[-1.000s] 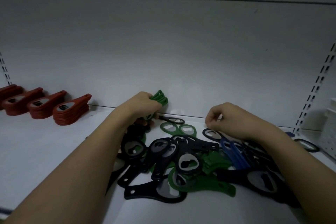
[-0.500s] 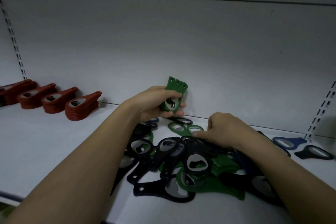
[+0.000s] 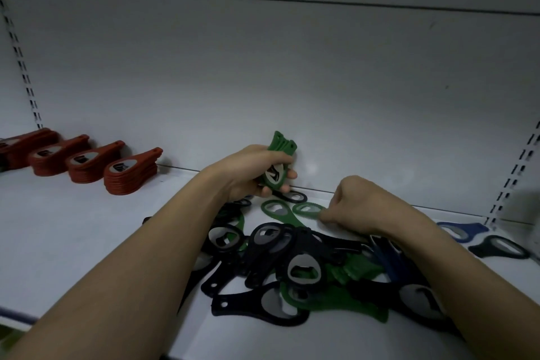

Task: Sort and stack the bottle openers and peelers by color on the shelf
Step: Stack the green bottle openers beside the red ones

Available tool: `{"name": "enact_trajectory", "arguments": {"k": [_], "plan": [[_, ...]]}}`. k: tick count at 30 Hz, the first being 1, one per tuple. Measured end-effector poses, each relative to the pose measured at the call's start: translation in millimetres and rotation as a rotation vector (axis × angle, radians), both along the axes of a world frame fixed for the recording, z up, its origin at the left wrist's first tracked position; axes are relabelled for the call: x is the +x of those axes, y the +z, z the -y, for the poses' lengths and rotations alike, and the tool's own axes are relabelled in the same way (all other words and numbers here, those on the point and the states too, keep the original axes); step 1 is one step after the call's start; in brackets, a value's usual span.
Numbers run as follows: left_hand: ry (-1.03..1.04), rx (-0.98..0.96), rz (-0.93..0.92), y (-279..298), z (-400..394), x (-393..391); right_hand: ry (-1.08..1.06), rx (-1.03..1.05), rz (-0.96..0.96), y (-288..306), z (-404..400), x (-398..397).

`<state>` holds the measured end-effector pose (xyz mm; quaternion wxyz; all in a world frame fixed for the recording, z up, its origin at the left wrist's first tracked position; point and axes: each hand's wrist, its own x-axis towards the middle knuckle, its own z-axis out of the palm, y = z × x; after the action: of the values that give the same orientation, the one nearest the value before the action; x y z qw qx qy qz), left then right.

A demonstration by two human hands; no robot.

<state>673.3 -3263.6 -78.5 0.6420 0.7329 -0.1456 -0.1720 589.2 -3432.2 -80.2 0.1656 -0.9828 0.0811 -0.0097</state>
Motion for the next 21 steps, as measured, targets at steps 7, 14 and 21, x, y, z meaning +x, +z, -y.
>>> {"name": "enact_trajectory", "arguments": {"k": [7, 14, 21], "plan": [[-0.05, -0.005, 0.013, -1.6, 2.4, -3.3, -0.012, 0.303, 0.14, 8.6, 24.8, -0.3], [-0.169, -0.237, -0.1, 1.7, 1.7, -7.2, 0.065, 0.854, 0.399, 20.6, 43.1, -7.7], [-0.171, -0.215, 0.147, -15.0, 30.7, -13.4, 0.096, 0.992, 0.415, 11.3, 28.7, -1.8]]}}
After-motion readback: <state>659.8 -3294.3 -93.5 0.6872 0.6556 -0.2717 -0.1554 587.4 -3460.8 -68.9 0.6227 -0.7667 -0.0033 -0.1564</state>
